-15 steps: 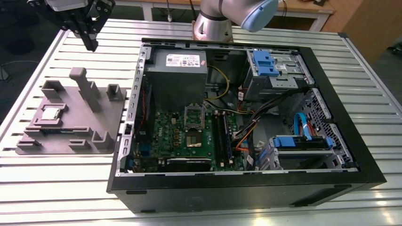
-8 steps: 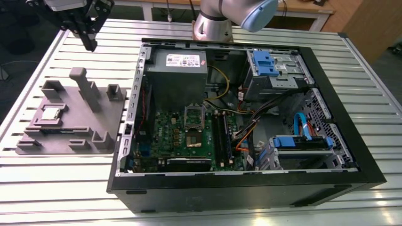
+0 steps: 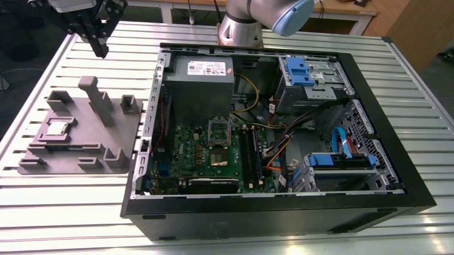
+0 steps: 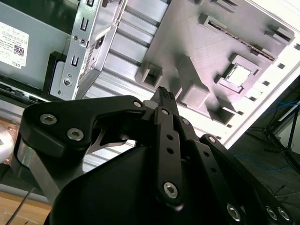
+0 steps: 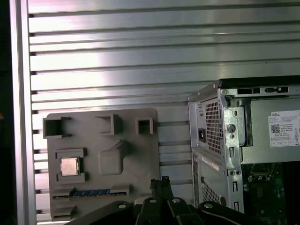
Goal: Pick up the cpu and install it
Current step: 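Reach for the cpu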
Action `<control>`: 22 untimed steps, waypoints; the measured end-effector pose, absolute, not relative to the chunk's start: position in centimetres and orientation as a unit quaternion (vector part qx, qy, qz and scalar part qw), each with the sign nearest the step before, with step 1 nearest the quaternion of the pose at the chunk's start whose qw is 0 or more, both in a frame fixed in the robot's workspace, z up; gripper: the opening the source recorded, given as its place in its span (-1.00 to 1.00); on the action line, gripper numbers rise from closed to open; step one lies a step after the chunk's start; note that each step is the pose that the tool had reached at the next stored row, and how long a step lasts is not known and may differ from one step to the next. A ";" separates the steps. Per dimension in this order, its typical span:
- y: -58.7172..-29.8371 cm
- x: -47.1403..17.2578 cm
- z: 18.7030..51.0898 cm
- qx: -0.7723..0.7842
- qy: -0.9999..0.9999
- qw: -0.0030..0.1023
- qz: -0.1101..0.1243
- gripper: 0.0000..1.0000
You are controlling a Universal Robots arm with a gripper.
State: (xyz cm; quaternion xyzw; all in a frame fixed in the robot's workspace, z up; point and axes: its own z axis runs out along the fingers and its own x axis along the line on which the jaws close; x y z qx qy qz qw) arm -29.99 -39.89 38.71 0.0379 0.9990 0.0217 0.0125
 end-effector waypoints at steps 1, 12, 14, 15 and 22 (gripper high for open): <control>-39.9 -30.0 38.7 0.038 0.999 0.012 0.022 -0.79; -39.9 -30.3 38.7 0.038 0.999 0.013 0.022 -0.79; -39.9 -30.4 38.7 0.038 0.999 0.013 0.022 -0.79; -39.9 -30.4 38.7 0.038 0.999 0.013 0.022 -0.79; -39.9 -30.7 38.7 0.038 0.999 0.013 0.022 -0.79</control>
